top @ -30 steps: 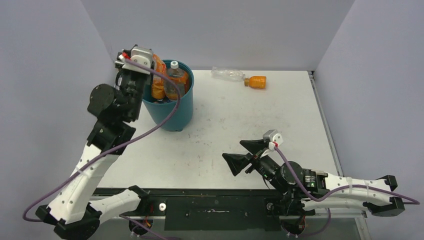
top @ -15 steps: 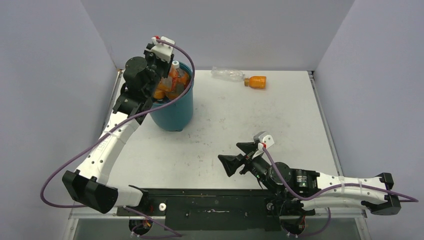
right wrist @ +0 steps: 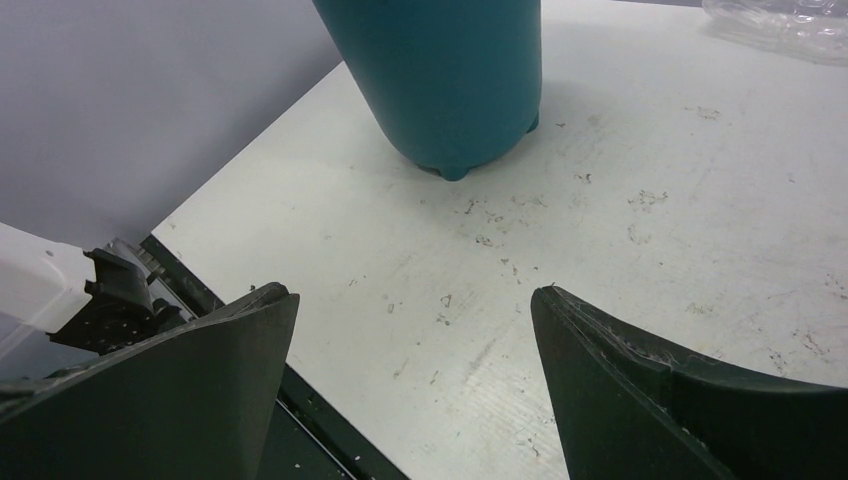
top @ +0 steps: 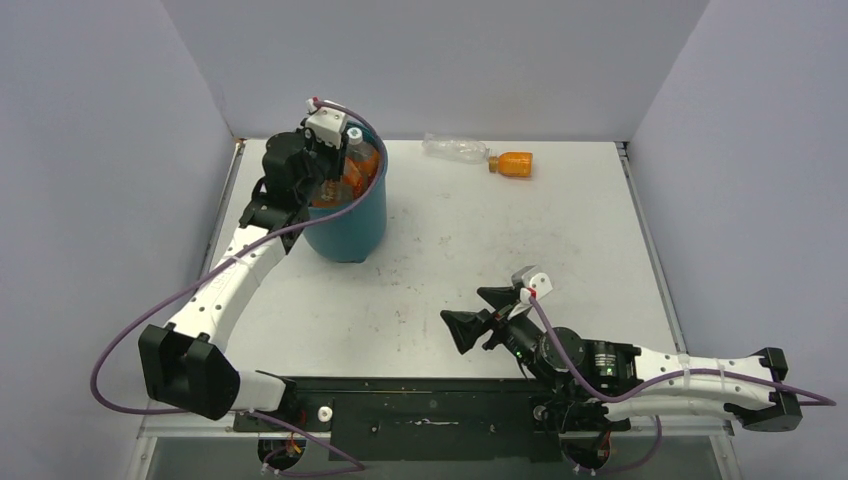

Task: Put the plastic bottles in the bin
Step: Place the plastic bottle in the trash bin.

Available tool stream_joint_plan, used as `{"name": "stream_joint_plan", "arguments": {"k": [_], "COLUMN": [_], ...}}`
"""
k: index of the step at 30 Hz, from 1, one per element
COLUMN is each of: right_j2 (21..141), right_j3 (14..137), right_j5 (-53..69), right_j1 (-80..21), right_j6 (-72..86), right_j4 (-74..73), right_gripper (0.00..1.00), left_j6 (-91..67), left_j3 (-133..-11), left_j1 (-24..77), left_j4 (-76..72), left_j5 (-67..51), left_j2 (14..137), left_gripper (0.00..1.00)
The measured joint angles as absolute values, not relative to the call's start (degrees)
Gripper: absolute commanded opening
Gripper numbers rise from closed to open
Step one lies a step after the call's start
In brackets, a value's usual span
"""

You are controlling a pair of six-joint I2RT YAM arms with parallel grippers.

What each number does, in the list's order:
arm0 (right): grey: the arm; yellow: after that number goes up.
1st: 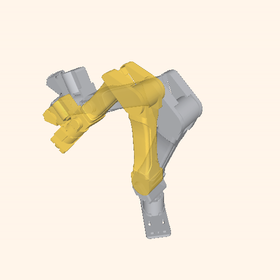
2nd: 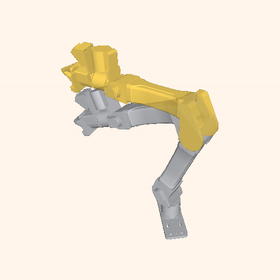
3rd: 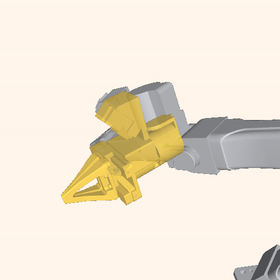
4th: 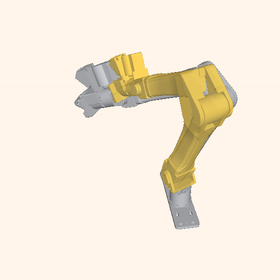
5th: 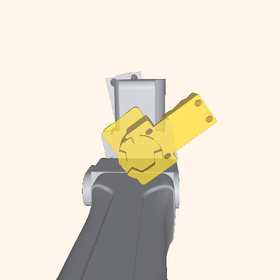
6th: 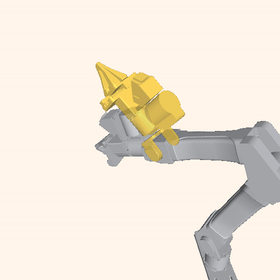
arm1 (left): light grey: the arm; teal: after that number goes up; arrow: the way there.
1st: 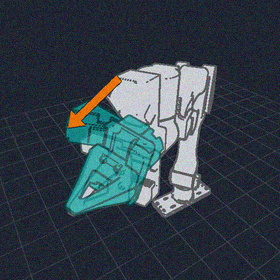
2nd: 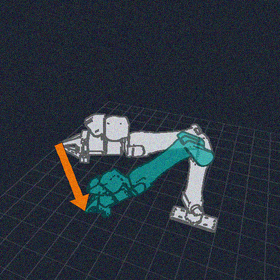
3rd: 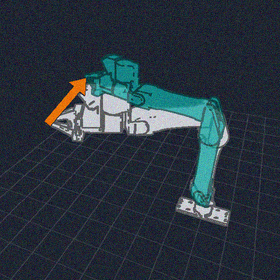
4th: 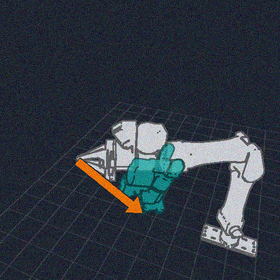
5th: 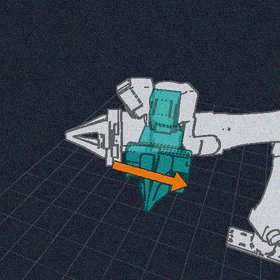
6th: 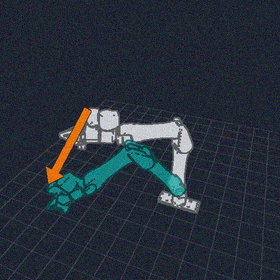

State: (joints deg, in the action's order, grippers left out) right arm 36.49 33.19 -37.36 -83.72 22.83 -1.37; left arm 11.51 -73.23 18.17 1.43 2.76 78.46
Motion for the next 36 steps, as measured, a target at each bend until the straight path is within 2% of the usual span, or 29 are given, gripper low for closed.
{"name": "stream_joint_plan", "arguments": {"k": [8, 23, 27, 29, 31, 36], "right_j2": [36.5, 36.5, 36.5, 36.5, 36.5, 36.5], "right_j3": [33.0, 32.8, 32.8, 32.8, 32.8, 32.8], "right_j5": [-37.3, -37.3, -37.3, -37.3, -37.3, -37.3], "right_j1": [-83.7, -83.7, -83.7, -83.7, -83.7, -83.7], "right_j6": [23.8, 24.7, 24.8, 24.8, 24.8, 24.7], "right_j4": [-1.4, -1.0, -1.0, -1.0, -1.0, -1.0], "right_gripper": [0.90, 0.90, 0.90, 0.90, 0.90, 0.90], "left_j6": [7.9, 0.6, 0.4, 0.1, -0.6, -1.7], "left_j3": [-67.8, -67.2, -65.9, -65.6, -65.2, -64.9], "left_j1": [17.5, 17.0, 17.0, 17.0, 17.1, 17.2], "left_j4": [-3.3, -1.0, -2.2, -2.4, -1.7, 0.0], "left_j5": [1.5, -3.9, -3.1, -2.6, -2.4, -2.0], "left_j2": [76.0, 73.9, 73.3, 73.1, 73.1, 72.5], "left_gripper": [0.00, 0.00, 0.40, 0.53, 0.61, 0.71]}}
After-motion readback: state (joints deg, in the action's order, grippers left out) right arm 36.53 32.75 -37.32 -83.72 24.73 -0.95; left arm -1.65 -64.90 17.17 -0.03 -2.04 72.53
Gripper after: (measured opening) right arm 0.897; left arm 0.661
